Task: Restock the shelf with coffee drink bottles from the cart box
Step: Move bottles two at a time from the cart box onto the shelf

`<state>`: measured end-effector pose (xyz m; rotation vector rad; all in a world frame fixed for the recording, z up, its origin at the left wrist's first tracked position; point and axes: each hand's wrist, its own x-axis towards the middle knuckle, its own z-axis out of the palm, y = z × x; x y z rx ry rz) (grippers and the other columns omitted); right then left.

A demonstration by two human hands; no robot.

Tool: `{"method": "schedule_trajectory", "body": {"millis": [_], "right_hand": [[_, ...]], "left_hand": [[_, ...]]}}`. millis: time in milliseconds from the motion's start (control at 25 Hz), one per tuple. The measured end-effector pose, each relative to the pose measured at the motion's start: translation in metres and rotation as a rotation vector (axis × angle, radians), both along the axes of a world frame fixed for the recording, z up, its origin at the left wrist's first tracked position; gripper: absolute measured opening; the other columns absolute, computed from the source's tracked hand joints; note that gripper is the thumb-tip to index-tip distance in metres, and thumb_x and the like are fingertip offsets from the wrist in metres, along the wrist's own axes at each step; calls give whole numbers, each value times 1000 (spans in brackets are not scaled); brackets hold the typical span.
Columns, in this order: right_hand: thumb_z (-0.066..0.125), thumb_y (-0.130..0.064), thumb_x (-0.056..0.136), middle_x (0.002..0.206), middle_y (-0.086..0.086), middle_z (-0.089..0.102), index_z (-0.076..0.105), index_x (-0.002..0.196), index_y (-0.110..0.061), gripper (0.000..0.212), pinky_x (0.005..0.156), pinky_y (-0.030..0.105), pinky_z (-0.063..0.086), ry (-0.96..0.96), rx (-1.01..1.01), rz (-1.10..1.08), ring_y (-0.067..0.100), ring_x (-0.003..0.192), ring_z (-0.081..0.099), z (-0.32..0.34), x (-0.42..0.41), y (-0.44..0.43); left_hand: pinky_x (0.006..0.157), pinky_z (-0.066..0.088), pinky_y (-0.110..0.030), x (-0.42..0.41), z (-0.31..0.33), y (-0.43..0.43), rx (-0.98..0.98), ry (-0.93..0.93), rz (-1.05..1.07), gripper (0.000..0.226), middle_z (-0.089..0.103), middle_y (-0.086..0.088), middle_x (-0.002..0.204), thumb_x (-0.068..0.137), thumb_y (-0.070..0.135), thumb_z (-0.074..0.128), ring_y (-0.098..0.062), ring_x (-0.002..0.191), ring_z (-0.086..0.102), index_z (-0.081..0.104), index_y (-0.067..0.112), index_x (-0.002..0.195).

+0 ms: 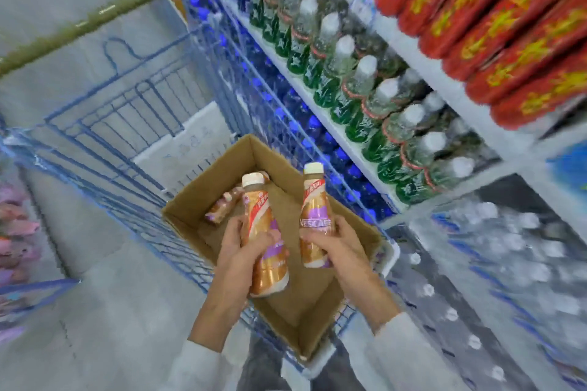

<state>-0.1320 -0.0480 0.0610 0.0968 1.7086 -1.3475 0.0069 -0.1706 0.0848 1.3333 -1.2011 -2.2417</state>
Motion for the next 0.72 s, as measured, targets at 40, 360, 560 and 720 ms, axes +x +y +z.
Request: {"method": "schedule_trajectory", "body": {"millis": [40,360,560,720], "right_hand": [[90,-41,57,93,-8,79,70,104,-36,51,59,20,56,23,-49,-38,9,80,76,24,0,6],[89,-41,57,99,-1,79,68,111,-30,59,62,26,59,250,-219,-398,18,86,77,160,-17,114],[87,-39,62,100,1,79,65,118,-20,62,61,31,59,373,-236,-541,18,84,77,210,-22,213],[83,-36,71,97,0,78,68,115,-20,49,55,21,54,476,-261,-633,13,79,75,240,-20,302]], "left_hand": [[72,59,-42,-8,13,3,-37,33,-60,50,76,-1,97,54,40,86,-20,82,75,70,39,101],[78,59,-41,-90,104,86,-91,321,-392,52,78,-9,109,63,36,83,-23,91,75,76,33,114],[70,60,-35,-137,143,176,-39,437,-537,44,77,-13,108,72,25,78,-27,89,76,76,18,116],[70,61,-37,-155,184,265,-105,506,-684,44,78,-11,104,70,38,79,-28,89,77,77,23,112]]}}
